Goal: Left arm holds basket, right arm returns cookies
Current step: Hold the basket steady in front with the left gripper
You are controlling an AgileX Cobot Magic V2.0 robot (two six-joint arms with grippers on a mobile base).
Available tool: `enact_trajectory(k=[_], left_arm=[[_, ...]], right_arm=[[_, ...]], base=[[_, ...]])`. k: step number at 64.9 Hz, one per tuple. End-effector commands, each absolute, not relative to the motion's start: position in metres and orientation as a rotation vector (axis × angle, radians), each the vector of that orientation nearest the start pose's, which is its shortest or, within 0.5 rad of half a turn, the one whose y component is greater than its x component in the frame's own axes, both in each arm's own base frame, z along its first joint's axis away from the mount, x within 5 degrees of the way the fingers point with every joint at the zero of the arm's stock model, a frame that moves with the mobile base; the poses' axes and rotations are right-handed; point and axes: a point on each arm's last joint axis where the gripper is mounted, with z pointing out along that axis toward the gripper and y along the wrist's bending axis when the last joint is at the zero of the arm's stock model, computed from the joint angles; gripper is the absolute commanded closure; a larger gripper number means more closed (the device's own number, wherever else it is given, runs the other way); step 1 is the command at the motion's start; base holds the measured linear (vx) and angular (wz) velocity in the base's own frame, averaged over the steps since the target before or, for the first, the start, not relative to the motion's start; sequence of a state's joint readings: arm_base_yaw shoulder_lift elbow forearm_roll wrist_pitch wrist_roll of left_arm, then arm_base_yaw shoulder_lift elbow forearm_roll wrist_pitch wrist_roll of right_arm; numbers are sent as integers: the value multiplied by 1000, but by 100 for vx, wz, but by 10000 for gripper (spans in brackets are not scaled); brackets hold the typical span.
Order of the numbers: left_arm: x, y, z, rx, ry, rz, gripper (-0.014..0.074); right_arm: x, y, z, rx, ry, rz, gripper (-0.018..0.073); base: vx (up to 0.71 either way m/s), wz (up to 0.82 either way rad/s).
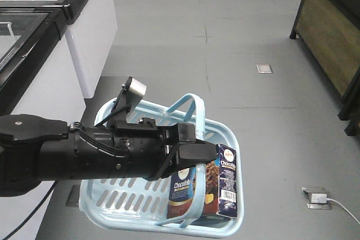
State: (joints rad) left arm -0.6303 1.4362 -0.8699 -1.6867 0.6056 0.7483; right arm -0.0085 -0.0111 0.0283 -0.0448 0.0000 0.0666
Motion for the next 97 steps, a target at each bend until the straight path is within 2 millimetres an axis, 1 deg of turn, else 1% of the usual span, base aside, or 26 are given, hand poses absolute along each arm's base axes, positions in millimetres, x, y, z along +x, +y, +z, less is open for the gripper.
enact_trajectory(k=[1,97], left_arm=[[208,-220,311,63,2164,-1676,602],[207,-220,311,81,2166,-1666,602]], right_arm=[[56,0,206,9,1431,1,570],[56,0,206,9,1430,1,570]], base=[[0,0],[0,0]])
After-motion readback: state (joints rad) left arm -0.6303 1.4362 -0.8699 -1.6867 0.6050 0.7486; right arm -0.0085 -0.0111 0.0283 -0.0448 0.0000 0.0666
